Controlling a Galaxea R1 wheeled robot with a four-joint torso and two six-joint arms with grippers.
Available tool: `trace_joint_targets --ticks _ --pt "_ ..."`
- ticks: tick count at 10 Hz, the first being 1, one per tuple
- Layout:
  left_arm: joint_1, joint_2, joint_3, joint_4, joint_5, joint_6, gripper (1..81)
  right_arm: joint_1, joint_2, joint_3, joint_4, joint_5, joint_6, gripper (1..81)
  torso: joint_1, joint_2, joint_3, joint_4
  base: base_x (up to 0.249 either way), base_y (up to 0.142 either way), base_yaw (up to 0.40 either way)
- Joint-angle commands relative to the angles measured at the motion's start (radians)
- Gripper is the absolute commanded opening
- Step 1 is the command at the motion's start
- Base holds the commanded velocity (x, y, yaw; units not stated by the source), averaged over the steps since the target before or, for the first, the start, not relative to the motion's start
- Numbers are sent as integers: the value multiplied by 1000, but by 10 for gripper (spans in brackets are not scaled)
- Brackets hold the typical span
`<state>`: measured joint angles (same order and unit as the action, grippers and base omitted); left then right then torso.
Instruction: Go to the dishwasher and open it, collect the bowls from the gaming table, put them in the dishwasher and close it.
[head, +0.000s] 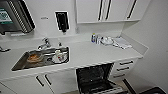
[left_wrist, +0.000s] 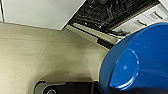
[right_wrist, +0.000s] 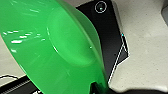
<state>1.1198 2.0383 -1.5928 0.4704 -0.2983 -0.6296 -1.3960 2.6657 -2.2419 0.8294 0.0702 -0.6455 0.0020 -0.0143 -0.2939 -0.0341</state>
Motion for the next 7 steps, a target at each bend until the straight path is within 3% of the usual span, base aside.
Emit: trace_joint_targets --ticks 1,2,7 --pt "-152 -76 37 4 82 -30 10 28 -24 16 8 -84 1 10 0 0 0 0 0 0 0" --pt "-183 -81 46 4 106 -42 10 28 -24 16 10 -82 1 10 0 0 0 0 0 0 0" --pt "-306 -90 85 2 154 -45 10 30 -21 19 10 -84 0 10 0 0 -1 0 0 0 0"
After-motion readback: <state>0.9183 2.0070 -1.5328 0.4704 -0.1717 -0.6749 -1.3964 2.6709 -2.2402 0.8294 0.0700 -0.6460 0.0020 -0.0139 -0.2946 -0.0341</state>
